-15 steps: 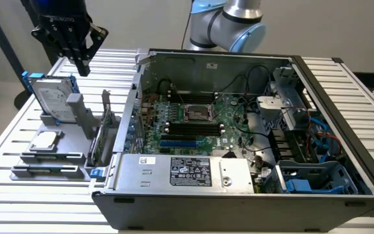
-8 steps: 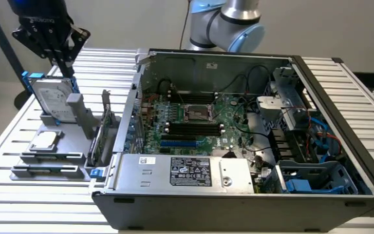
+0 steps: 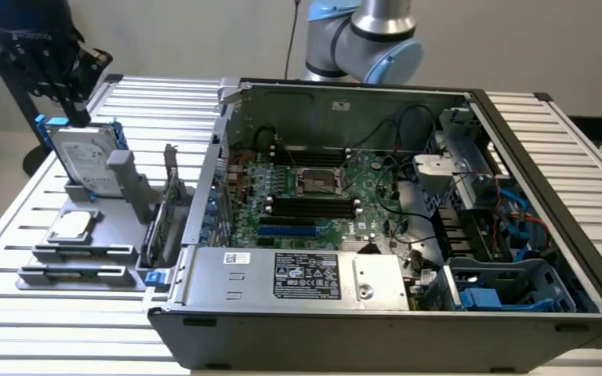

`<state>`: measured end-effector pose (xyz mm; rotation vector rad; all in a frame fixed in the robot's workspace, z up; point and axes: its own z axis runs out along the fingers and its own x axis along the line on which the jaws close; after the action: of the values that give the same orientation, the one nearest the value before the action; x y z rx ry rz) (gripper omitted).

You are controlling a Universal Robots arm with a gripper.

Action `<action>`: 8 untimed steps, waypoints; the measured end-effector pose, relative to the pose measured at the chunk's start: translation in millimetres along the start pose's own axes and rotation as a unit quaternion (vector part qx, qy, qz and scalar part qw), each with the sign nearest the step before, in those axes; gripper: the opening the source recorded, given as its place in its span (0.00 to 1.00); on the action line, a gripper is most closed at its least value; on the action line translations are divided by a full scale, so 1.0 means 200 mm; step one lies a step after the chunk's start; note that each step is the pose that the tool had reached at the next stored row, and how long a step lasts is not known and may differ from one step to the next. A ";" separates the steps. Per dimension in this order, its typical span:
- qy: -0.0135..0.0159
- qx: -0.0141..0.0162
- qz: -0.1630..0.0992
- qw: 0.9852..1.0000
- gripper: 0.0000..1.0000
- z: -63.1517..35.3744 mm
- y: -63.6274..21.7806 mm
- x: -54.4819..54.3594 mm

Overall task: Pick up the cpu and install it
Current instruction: 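Reach for the cpu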

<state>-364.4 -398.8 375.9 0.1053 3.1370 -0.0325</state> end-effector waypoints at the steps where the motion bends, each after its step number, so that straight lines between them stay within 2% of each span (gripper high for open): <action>1: 0.000 0.000 0.000 1.000 0.11 0.004 -0.001 0.02; 8: 0.002 0.001 0.000 1.000 0.11 0.036 -0.010 0.18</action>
<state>-400.8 -398.4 368.7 0.1053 3.1414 -0.0363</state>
